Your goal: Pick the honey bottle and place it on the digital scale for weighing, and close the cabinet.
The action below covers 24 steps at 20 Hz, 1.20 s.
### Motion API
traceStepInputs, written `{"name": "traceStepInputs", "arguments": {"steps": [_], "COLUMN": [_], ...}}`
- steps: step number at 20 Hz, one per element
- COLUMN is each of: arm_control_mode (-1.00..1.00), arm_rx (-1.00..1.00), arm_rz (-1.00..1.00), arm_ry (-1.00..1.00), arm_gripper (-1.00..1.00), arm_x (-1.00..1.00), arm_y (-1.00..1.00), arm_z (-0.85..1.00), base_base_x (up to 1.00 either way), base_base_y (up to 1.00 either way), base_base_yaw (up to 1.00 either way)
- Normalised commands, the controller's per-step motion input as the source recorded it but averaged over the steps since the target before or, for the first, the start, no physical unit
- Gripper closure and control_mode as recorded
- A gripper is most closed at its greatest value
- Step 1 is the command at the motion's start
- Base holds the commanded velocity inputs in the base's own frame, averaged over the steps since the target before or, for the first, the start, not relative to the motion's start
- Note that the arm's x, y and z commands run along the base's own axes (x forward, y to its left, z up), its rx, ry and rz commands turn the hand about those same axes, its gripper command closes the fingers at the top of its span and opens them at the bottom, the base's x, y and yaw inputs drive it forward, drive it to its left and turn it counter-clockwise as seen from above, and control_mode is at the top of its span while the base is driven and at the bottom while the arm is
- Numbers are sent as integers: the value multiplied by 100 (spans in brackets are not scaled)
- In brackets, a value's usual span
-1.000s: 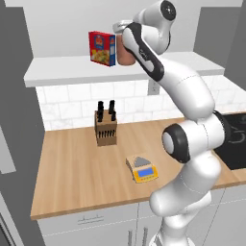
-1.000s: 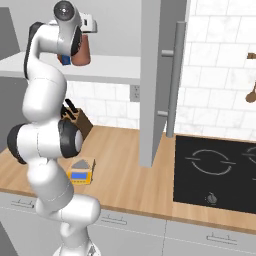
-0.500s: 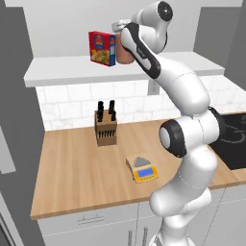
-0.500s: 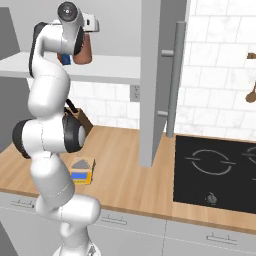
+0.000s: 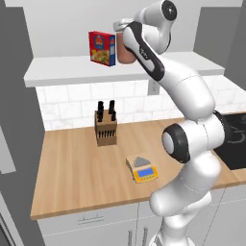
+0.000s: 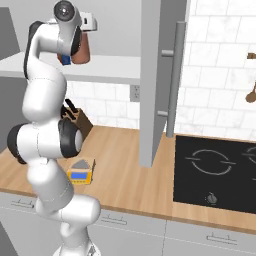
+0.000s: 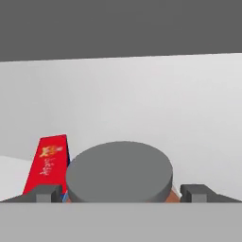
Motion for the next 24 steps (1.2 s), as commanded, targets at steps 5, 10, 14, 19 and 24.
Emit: {"name": "traceStepInputs", "arguments": {"steps": [5, 10, 14, 19, 24], "arm_control_mode": [-100, -100, -100, -100, -100], "arm_rx": [0, 0, 0, 0, 4], "arm_rz": [0, 0, 0, 0, 0], "arm_ry": [-13, -11, -17, -23, -2], "arm_gripper": [100, 100, 100, 100, 100], "arm_x": [-55, -67, -88, -89, -100], "arm_y": [-1, 1, 0, 0, -26], "arm_z": [20, 6, 0, 2, 26], "base_base_x": [0, 0, 0, 0, 0], "base_base_y": [0, 0, 0, 0, 0], "base_base_yaw": [0, 0, 0, 0, 0]}}
